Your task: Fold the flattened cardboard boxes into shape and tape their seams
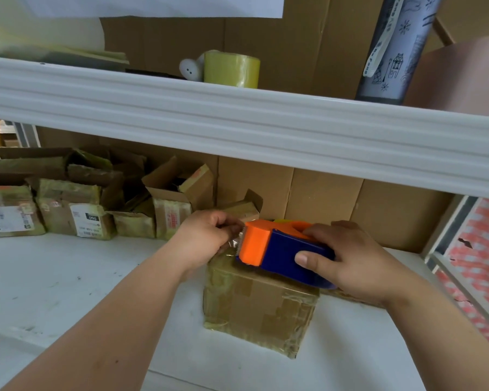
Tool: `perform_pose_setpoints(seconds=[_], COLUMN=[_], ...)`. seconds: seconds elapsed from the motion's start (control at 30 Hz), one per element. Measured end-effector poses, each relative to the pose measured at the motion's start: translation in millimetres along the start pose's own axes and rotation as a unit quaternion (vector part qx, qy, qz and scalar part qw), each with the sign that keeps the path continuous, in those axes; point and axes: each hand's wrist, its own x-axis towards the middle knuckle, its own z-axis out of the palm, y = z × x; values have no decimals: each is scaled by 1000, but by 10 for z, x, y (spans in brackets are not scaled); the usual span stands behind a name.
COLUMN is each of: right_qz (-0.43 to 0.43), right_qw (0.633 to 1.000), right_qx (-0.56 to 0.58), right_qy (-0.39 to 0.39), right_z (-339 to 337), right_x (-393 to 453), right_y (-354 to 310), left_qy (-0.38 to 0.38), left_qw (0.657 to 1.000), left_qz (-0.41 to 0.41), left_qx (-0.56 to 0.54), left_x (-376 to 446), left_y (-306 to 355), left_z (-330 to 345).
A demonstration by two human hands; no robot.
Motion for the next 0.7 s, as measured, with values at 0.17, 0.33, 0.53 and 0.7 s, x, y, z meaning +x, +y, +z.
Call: perform_pose_setpoints(seconds=[0.17,0.33,0.53,0.7], right_qz=[9,9,9,12], right_qw=[999,999,997,996], right_qx=[3,6,-62,-64], right_qy=[31,31,48,53], right_z=[-50,-55,-26,21], right_x=[-25,-41,-29,-67], right_y=[104,143,232,247], left_qy=[13,1,-10,-30], left_qw=[995,996,999,998], left_qz=[-34,-40,-27,-48], left_qx=[-92,-81,-32,-39], left_x=[22,33,49,92], left_y=[-138,-148,-99,-72], left_z=[-178,-194,-103,-17])
